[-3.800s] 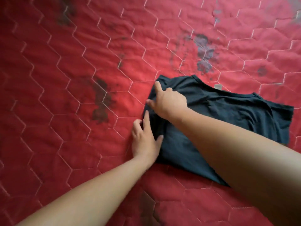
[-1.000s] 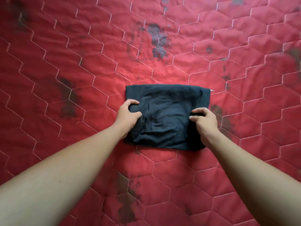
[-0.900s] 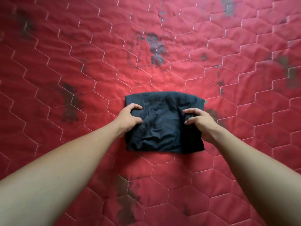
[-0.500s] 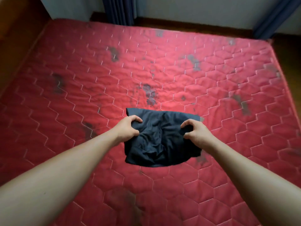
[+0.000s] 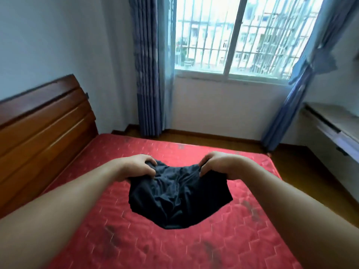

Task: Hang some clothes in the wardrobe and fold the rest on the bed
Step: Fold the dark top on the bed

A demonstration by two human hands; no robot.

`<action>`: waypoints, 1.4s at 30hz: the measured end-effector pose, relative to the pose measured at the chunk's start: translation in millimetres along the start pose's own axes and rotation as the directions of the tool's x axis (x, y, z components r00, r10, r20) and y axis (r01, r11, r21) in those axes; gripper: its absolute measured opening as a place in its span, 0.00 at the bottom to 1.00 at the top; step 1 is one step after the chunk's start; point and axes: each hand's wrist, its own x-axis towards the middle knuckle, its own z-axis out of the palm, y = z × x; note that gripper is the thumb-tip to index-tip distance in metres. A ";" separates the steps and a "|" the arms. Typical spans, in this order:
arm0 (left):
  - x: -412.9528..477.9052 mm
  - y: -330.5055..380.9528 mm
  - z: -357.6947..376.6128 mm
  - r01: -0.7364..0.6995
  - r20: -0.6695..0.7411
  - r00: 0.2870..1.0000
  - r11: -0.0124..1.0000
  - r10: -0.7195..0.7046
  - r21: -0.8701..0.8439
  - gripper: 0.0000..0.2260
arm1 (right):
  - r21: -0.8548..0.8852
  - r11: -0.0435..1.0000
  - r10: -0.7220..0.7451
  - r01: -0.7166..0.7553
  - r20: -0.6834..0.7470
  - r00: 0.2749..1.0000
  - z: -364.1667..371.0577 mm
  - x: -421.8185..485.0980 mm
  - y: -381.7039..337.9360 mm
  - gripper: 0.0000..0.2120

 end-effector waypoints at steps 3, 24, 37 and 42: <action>-50.2 44.7 -44.9 -0.049 -0.053 0.997 0.999 0.048 -0.022 0.15 | 0.043 0.997 -0.062 0.060 0.041 0.997 -32.1 -56.7 -51.5 0.08; -313.6 38.7 -177.4 -0.138 -0.462 0.887 0.961 0.013 -0.238 0.14 | -0.070 0.902 -0.424 0.426 0.049 0.905 -6.6 -212.3 -262.3 0.20; -669.7 -221.8 -191.6 0.182 -0.683 0.522 0.849 -0.511 -0.497 0.13 | 0.012 0.659 -0.631 0.752 0.553 0.544 384.3 -273.4 -452.4 0.28; -831.1 -295.9 -160.5 0.243 -0.679 0.283 0.736 -0.677 -0.632 0.14 | 0.175 0.564 -0.662 0.807 0.680 0.316 556.0 -355.0 -497.8 0.32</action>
